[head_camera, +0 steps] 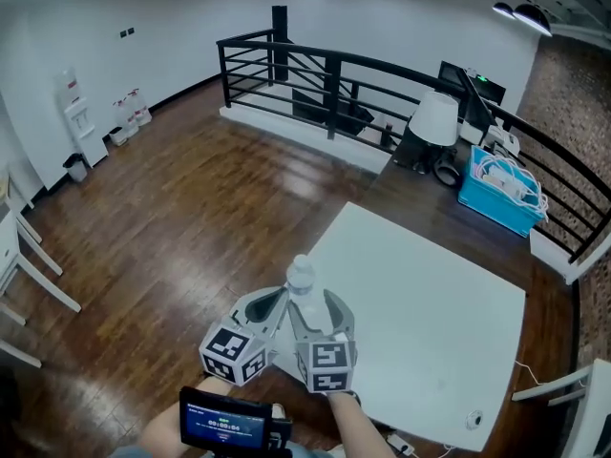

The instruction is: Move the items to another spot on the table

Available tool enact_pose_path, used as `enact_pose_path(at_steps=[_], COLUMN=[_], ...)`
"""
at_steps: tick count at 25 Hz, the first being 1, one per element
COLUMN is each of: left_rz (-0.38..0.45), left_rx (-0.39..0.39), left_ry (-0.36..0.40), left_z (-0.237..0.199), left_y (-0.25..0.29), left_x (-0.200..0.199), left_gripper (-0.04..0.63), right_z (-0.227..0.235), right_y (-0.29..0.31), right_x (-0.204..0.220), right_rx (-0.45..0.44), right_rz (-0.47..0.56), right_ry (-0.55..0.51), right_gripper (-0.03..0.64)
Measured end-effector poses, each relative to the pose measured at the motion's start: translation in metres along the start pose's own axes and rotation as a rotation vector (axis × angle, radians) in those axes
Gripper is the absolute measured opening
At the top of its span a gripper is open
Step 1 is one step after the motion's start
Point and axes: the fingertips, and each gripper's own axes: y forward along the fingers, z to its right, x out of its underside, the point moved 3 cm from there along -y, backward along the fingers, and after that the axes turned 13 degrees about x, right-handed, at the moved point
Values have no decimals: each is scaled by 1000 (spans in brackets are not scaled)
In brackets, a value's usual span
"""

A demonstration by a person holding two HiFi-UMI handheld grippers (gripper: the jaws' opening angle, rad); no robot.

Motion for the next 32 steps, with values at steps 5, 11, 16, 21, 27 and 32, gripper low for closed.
enact_pose_path(at_steps=[5, 11, 16, 21, 27, 32], left_rz=[-9, -36, -56, -79, -106, -116], left_rx=[-23, -11, 8, 19, 22, 25], left_ry=[-5, -17, -16, -19, -26, -28], left_z=[-23, -45, -61, -73, -85, -88], left_y=[-7, -4, -2, 3, 2, 2], left_x=[7, 16, 21, 30, 40, 43], left_gripper=[6, 6, 6, 6, 6, 6], right_z=[-13, -15, -17, -13, -19, -19], right_y=[23, 52, 76, 95, 106, 107], right_x=[17, 31, 45, 50, 50, 50], right_rx=[0, 45, 64, 96, 98, 106], right_rz=[-44, -69, -91, -63, -24, -25], right_ry=[21, 41, 59, 63, 33, 25], right_gripper=[347, 397, 397, 396, 328, 290])
